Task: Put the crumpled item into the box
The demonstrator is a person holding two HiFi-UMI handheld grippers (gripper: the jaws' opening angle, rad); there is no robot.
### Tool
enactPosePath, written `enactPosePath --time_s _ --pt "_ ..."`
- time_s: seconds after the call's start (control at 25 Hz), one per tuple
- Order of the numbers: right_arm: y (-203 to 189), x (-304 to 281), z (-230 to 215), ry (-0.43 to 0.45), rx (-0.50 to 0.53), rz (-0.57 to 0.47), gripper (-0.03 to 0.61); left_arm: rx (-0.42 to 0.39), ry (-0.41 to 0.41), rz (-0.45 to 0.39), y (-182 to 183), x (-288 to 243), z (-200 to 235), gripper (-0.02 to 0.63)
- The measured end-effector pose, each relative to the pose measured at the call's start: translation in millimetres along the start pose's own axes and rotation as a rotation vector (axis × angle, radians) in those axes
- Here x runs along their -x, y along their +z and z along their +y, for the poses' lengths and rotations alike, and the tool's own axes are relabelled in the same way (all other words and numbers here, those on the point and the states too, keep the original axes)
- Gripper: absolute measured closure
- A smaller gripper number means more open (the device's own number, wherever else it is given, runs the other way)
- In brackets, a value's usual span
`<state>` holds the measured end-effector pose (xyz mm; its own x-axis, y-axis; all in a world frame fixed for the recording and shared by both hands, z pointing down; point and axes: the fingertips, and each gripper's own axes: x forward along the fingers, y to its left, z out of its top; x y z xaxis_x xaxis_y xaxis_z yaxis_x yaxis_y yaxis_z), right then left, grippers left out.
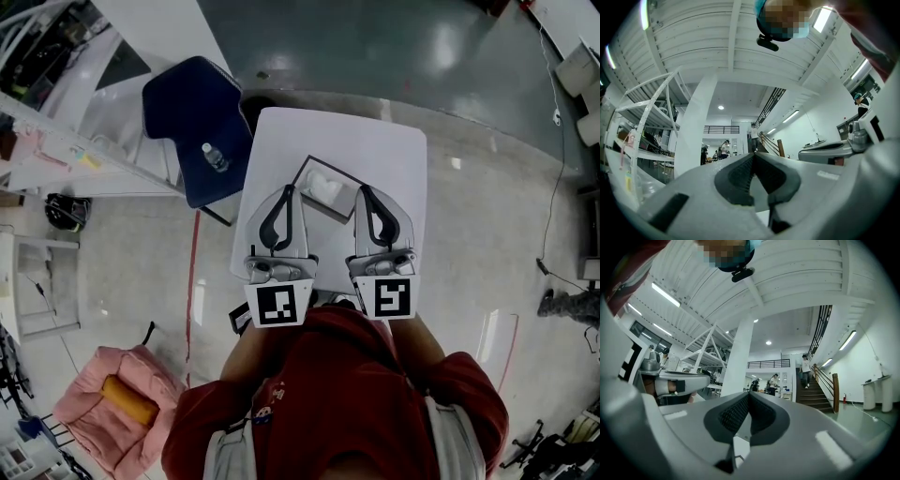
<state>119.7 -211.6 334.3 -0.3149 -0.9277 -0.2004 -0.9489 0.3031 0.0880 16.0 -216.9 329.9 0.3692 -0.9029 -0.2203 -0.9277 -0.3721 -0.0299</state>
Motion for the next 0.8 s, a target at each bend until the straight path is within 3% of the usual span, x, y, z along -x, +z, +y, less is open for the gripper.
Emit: enactPosePath --time_s 0.32,0.56,0.8 --pt "-18 4 -4 0.024 0.027 0.070 0.577 -0.009 0.006 0.002 -3 -1 0 0.611" --pt "-11 -4 1 0.048 0.016 0.052 0.577 -0.023 0.016 0.011 -2 -4 8 0.611" --pt "-14 -11 0 0.067 0.044 0.055 0.577 -0.054 -0.061 0.021 -10 -22 2 0.611"
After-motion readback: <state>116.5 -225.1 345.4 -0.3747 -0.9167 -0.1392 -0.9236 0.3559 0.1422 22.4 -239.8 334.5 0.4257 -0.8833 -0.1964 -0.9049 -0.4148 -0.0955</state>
